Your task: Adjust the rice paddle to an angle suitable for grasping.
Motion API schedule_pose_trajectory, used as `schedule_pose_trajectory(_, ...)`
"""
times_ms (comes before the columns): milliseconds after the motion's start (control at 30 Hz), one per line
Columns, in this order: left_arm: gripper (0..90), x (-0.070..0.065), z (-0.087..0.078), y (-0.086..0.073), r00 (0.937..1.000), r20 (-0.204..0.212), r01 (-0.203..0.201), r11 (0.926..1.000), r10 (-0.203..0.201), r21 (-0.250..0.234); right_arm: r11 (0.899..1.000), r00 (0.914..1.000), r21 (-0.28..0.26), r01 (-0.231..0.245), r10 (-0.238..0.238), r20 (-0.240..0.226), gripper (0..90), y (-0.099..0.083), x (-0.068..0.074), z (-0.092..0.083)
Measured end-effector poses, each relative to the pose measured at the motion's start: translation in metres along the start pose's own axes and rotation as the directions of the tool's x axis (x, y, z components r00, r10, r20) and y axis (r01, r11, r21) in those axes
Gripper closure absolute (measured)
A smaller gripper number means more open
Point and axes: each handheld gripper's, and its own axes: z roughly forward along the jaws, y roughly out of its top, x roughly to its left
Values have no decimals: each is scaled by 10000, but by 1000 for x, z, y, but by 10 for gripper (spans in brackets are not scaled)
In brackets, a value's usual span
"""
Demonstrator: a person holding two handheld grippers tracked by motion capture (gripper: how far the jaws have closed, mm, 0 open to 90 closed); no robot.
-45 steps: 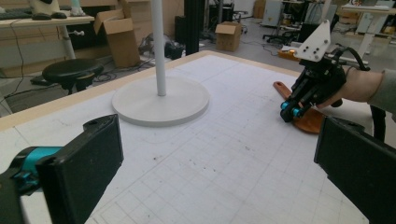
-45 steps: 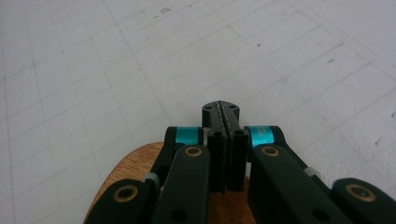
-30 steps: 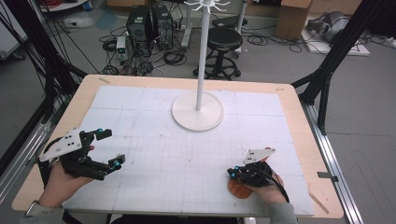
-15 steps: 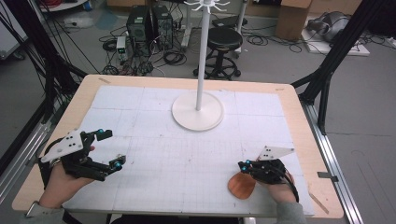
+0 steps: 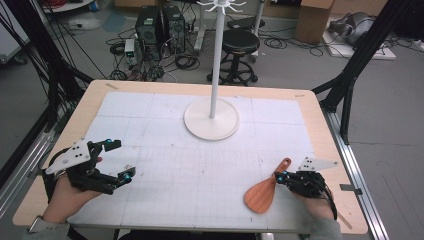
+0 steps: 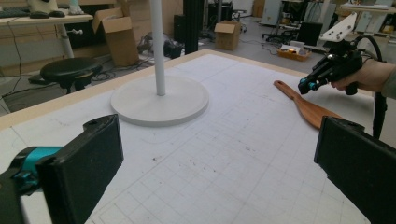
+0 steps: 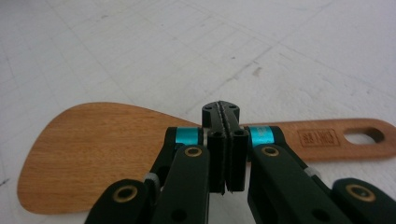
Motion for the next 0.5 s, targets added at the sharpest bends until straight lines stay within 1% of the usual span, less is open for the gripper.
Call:
schedule_pose_trajectory(33,18,0,0,0,10000,2,10,10000,-10,-17,10000,10000,-34,-27,27,26,899,-1,-2,-1)
schedule_pose_trajectory(67,18,0,0,-1,10000,-13,33,10000,-33,11,9998,9998,-12,-207,207,39,898,-4,-4,-3)
schedule_pose_trajectory(133,18,1,1,-1,10000,-14,43,10000,-43,37,9996,9996,-28,-276,276,79,898,-5,-4,-3)
schedule_pose_trajectory(167,18,1,1,-2,10000,-16,31,10000,-31,67,9995,9995,91,-295,294,125,898,-6,-6,-2)
schedule_pose_trajectory(233,18,1,1,-2,10000,-15,46,9999,-46,109,9996,9995,123,-273,271,144,897,-7,-7,-2)
schedule_pose_trajectory(300,18,1,1,-2,10000,-8,43,9999,-42,103,9991,9991,228,-359,354,240,898,-9,-9,-2)
schedule_pose_trajectory(367,18,1,1,-2,10000,-2,42,9999,-42,112,9989,9987,207,-428,422,297,898,-10,-8,-4)
schedule_pose_trajectory(467,18,1,1,-3,10000,2,64,9999,-64,130,9989,9987,270,-384,374,346,898,-10,-9,-3)
schedule_pose_trajectory(500,18,1,1,-3,10000,-11,79,9999,-79,121,9988,9987,387,-303,286,423,897,-9,-9,-2)
